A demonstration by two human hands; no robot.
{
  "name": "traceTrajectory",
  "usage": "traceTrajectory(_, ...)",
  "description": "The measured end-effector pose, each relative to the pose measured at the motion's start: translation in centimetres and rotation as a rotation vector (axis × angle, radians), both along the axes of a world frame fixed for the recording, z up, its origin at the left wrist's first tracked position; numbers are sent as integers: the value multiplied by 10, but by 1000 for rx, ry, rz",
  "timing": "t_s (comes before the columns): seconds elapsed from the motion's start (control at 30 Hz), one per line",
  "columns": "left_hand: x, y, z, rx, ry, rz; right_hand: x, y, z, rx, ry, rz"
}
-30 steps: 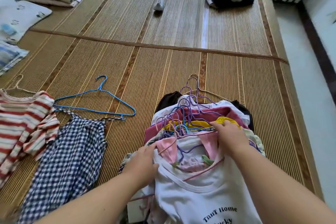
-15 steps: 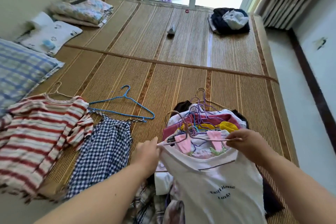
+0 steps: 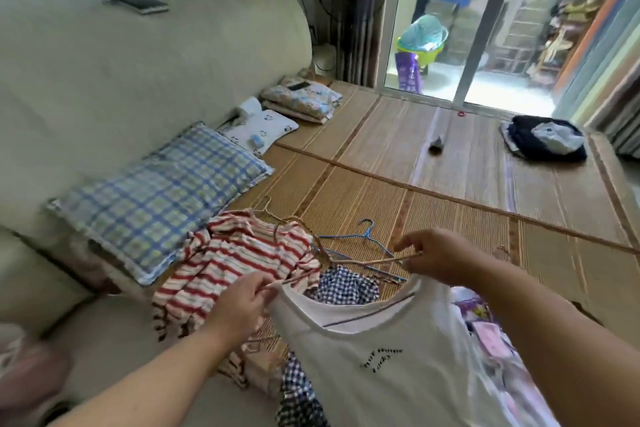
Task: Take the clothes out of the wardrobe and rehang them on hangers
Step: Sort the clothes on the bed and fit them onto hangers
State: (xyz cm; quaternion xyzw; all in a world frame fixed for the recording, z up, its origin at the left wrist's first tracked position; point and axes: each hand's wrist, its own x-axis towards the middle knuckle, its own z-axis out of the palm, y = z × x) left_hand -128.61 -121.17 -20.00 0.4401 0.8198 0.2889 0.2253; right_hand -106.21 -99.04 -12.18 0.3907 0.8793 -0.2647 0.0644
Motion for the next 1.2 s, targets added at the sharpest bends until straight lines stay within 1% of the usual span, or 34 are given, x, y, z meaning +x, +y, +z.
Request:
traceTrajectory(0.1,-81,-56,26,48,70,148,-94,-43,6,-22,21,112)
traceTrajectory(0.2,-147,-102,56,83,178,211,-175,-76,10,-21,58,164)
traceTrajectory(0.27,-185,-129,75,131,229,255,-227,-92,8,42,67,225)
traceTrajectory(0.37,-236,-151,92,114,314,363,-298,-110,6,169,114,268)
traceTrajectory(0.43,-276,-158,95,87,368,427,-343,-117,6,212,186,270)
traceTrajectory(0.5,-313,-162,95,83,398,487,-381,-120,7,213,221,289)
traceTrajectory(0.67,-416,-150,92,53,461,572,-494,-104,-4,186,250,334)
traceTrajectory(0.83,-540,-119,74,-12,464,586,-624,-70,-36,51,309,321)
traceTrajectory(0.97,-632,-81,56,-50,447,619,-721,-35,-60,-13,273,299)
traceTrajectory(1.07,-689,-55,40,-55,444,624,-777,-10,-71,-43,272,280)
traceTrajectory(1.2,-742,-26,5,-101,400,597,-833,19,-107,-54,223,263)
